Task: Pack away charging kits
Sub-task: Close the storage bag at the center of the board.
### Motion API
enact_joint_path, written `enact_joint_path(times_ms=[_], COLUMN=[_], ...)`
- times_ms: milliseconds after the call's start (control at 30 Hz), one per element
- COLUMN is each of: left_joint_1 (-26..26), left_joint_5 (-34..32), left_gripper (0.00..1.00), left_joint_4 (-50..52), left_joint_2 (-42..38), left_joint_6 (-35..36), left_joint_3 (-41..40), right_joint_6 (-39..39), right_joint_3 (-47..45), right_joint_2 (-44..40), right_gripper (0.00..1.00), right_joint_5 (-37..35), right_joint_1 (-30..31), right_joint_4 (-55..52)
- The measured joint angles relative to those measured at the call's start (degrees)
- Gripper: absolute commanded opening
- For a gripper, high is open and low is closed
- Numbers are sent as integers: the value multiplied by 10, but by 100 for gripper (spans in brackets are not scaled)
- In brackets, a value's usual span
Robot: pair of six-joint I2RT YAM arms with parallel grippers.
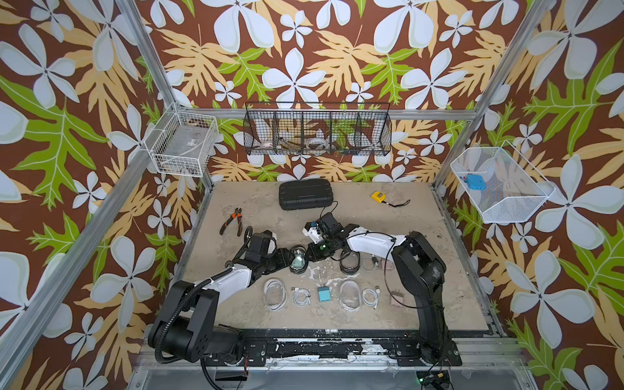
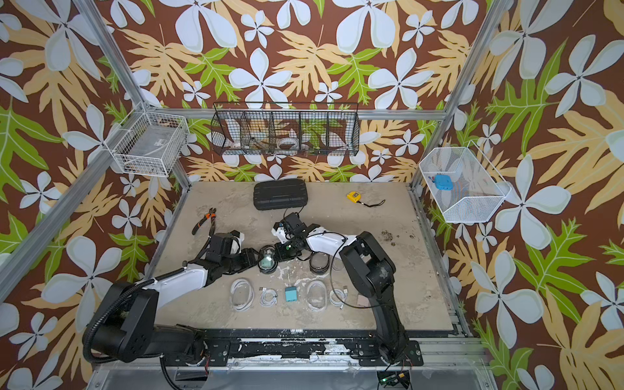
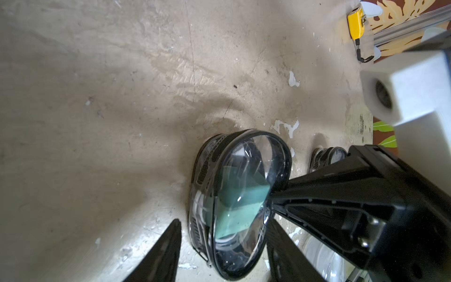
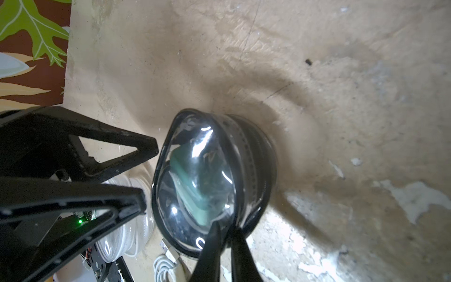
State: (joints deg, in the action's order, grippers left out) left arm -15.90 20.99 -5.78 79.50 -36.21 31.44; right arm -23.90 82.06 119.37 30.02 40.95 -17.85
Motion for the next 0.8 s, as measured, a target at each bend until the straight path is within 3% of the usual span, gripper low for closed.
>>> enact_joint_path(times_ms=[500, 800], left_joint_1=[0, 0], left_joint_5=[41, 65], left_gripper=[65, 64], left_joint_4=[-75, -119], left_joint_2=[31, 81], left_joint_6=[-25, -25], left_joint_3=[-23, -14], right_joint_6=[23, 65], right_joint_3=[-31, 14], right_joint_2=[1, 28], right_gripper=[12, 12], right_joint_5=[13, 28], right_joint_1=[-7, -21], right_joint_4=[17, -20])
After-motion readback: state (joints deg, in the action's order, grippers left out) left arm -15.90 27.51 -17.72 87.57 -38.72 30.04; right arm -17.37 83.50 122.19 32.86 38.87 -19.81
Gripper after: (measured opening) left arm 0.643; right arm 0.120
